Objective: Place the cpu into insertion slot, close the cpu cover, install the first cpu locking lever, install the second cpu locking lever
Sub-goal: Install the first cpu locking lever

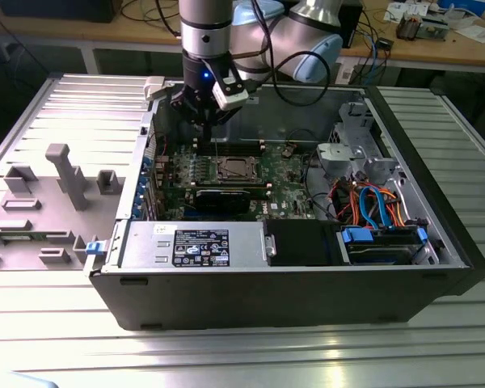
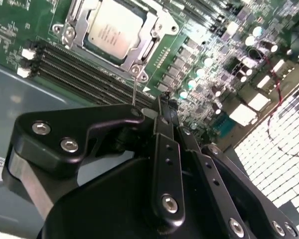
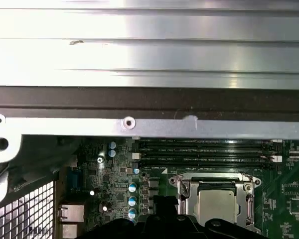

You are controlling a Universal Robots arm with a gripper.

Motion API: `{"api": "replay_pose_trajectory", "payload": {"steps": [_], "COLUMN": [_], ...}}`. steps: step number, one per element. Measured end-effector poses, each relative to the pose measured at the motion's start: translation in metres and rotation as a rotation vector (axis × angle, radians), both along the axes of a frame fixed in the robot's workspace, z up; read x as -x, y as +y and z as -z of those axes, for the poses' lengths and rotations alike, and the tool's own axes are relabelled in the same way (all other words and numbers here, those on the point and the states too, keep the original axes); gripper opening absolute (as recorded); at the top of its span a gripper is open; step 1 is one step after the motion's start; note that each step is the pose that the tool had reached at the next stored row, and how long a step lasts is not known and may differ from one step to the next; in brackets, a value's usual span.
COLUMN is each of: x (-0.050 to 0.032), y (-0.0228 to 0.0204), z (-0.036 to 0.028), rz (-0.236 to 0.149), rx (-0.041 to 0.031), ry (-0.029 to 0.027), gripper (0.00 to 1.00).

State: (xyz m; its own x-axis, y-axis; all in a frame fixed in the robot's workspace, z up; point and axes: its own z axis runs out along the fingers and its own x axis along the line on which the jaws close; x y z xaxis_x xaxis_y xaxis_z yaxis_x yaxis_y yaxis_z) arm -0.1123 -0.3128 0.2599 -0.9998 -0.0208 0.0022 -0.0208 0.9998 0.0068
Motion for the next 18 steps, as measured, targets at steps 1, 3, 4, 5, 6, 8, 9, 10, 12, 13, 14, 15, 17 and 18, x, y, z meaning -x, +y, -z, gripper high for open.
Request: {"api": "replay_pose_trajectory", "payload": {"steps": [1,3,4,5,6,8,9,10,12,13,14,15,17,18], "x": [-0.0003,-0.0027,-0.0036,-0.0047,-0.0072,-0.0136,-0.0161,-0.0182,-0.0228,-0.0229,-0.0229,-0.0229,-0.0229,-0.0229], "y": [0.0031,0.0068,0.0073,0.0077,0.0082,0.0085,0.0086,0.0086,0.0087,0.0087,0.0087,0.0087,0.0087,0.0085], "z": [0.0006,0.0021,0.0023,0.0025,0.0027,0.0029,0.0031,0.0033,0.0046,0.0046,0.0046,0.0048,0.0060,0.0071], "rz": [0.000,0.000,0.000,0.000,0.000,0.000,0.000,0.000,0.000,0.000,0.000,0.000,0.000,0.000], "rx": [0.0010,0.0088,0.0107,0.0126,0.0148,0.0172,0.0188,0.0203,0.0257,0.0275,0.0276,0.0276,0.0270,0.0259], "ry": [0.0000,0.0001,0.0001,0.0001,0.0000,0.0000,0.0000,-0.0001,0.0000,0.0002,0.0001,-0.0001,-0.0024,-0.0041], "gripper": [0.11,0.11,0.11,0.11,0.11,0.11,0.11,0.11,0.11,0.11,0.11,0.11,0.11,0.11]}}
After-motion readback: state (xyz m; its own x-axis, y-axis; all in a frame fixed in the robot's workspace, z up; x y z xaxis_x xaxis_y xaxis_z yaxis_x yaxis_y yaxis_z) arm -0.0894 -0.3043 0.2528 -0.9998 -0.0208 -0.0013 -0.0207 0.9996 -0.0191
